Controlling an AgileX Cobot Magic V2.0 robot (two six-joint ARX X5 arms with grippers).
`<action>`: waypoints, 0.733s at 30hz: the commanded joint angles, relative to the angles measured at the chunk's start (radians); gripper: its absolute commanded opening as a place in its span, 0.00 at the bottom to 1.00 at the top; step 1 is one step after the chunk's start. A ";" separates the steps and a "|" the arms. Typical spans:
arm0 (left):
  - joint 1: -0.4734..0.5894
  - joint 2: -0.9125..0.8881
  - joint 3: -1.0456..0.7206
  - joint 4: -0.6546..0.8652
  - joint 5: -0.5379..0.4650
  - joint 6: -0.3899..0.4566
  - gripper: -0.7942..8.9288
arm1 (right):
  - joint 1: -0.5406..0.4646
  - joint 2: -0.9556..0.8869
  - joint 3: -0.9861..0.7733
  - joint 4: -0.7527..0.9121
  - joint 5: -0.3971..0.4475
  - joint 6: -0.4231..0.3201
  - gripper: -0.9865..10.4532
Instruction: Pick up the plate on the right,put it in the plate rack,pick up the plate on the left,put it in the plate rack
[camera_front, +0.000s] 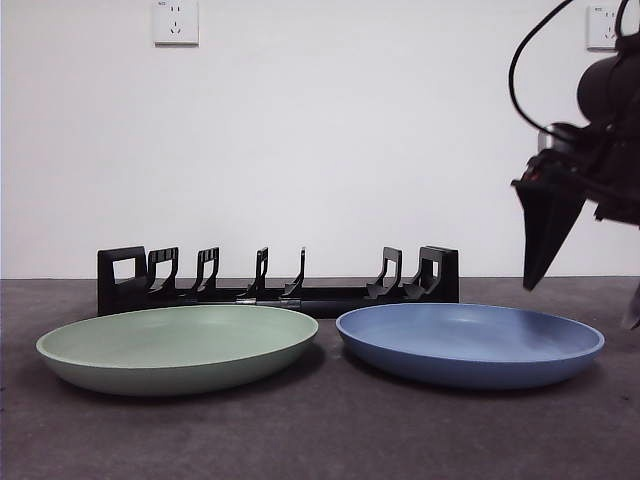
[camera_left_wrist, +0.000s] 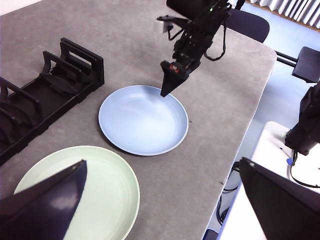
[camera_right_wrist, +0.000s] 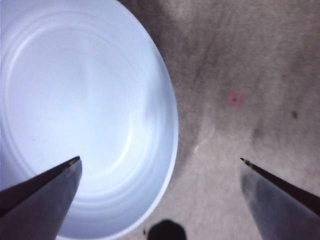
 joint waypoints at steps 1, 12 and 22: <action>-0.003 0.006 0.003 0.002 0.002 0.013 0.76 | 0.021 0.027 0.000 0.018 0.007 0.008 0.55; -0.003 0.017 0.003 -0.002 0.000 0.012 0.76 | 0.083 0.079 0.000 0.051 0.071 0.019 0.22; -0.019 0.018 0.003 -0.005 -0.002 0.017 0.76 | 0.083 0.079 0.001 0.075 0.117 0.019 0.07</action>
